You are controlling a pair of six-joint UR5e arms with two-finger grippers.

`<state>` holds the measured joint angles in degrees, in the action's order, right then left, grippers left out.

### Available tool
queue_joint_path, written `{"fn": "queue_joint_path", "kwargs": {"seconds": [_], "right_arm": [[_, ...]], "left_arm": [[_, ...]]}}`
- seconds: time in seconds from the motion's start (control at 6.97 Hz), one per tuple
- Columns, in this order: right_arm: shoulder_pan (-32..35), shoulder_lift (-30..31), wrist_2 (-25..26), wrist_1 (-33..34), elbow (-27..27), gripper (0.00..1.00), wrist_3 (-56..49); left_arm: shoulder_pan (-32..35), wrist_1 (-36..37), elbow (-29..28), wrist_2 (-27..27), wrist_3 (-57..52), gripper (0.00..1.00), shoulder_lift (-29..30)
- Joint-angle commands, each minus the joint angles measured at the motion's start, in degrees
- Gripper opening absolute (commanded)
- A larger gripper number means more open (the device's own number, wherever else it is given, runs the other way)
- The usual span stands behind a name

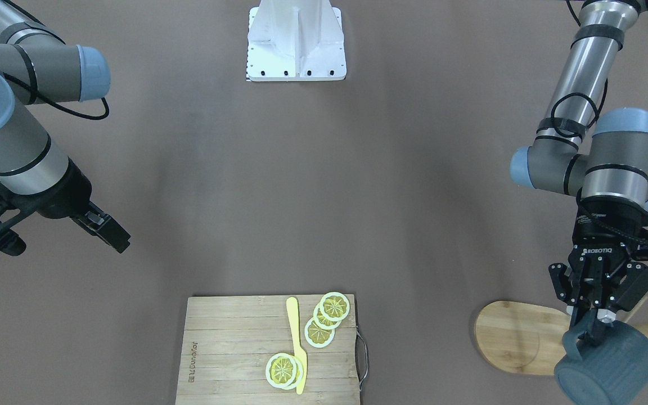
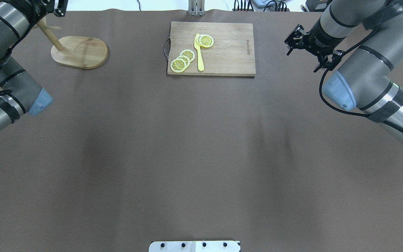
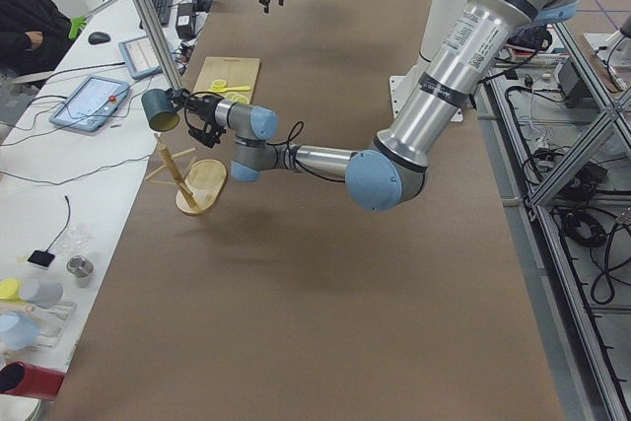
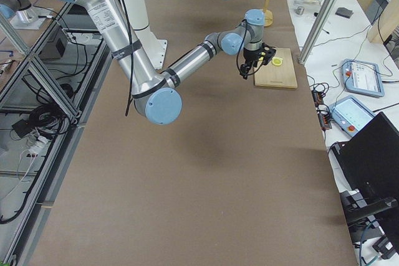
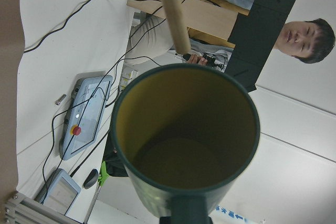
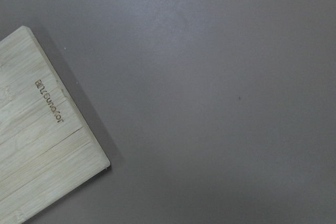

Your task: Hang cup on storage rack

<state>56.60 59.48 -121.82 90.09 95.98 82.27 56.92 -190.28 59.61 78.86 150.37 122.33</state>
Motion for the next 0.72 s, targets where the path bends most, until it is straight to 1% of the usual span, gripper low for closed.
{"fn": "queue_joint_path", "kwargs": {"seconds": [0.0, 0.57], "right_arm": [[-0.09, -0.07, 0.26, -0.09, 0.0, 1.0, 0.0], [-0.88, -0.15, 0.71, 0.0, 0.0, 1.0, 0.0]], "left_arm": [[0.56, 0.09, -0.98, 0.07, 0.01, 0.0, 0.11], [1.71, 0.0, -2.39, 0.51, -0.08, 0.0, 0.02]]}}
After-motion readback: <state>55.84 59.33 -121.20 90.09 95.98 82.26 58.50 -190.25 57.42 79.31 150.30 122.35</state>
